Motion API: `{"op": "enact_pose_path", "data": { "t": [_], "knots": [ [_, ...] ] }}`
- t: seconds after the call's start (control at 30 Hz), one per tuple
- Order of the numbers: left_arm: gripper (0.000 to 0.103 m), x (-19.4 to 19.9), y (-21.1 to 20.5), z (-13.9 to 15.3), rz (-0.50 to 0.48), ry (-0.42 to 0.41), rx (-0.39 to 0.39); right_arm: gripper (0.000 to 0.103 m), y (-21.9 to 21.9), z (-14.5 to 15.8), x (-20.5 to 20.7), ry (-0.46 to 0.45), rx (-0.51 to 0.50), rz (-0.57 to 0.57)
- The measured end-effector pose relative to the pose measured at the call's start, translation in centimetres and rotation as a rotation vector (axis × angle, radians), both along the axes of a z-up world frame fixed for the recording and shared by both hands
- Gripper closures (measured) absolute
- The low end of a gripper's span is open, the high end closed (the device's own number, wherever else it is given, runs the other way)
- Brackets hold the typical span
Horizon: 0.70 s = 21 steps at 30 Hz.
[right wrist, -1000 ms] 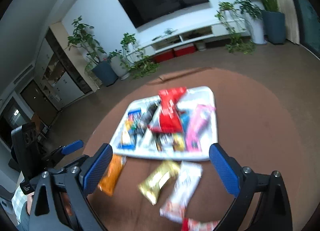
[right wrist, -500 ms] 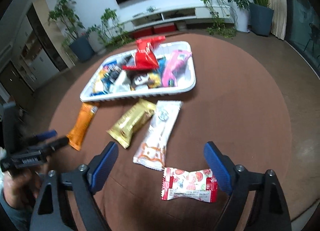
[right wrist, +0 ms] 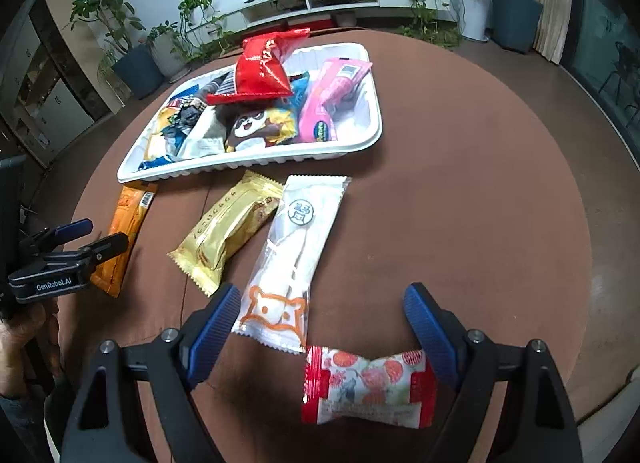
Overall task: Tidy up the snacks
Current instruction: 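Grasp the orange bar with the left tool while the right tool grasps the white wrapper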
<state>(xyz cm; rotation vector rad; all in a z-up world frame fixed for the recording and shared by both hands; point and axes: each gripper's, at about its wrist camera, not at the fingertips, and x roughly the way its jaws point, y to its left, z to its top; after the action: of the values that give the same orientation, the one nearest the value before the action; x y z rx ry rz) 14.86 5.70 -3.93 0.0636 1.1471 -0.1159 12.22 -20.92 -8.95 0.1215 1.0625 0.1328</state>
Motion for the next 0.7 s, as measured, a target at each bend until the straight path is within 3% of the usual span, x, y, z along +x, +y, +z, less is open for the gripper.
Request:
{"op": "enact_pose_path", "data": {
  "t": [0.07, 0.2, 0.4, 0.7],
  "knots": [
    [0.002, 0.4, -0.2, -0.4, -0.007, 0.001, 0.009, 0.021, 0.1, -0.2, 0.3, 0.007, -0.009, 0.0],
    [0.022, 1.4, -0.2, -1.1, -0.013, 0.015, -0.003, 0.025, 0.6, -0.5, 0.9, 0.021, -0.017, 0.01],
    [0.031, 2.5, -0.1, -1.3, -0.034, 0.01, -0.005, 0.027, 1.8, -0.4, 1.8, 0.019, -0.044, 0.03],
    [0.068, 3.3, -0.3, -1.2, -0.07, 0.005, -0.009, 0.037, 2.7, -0.5, 2.4, 0.032, -0.093, 0.044]
  ]
}}
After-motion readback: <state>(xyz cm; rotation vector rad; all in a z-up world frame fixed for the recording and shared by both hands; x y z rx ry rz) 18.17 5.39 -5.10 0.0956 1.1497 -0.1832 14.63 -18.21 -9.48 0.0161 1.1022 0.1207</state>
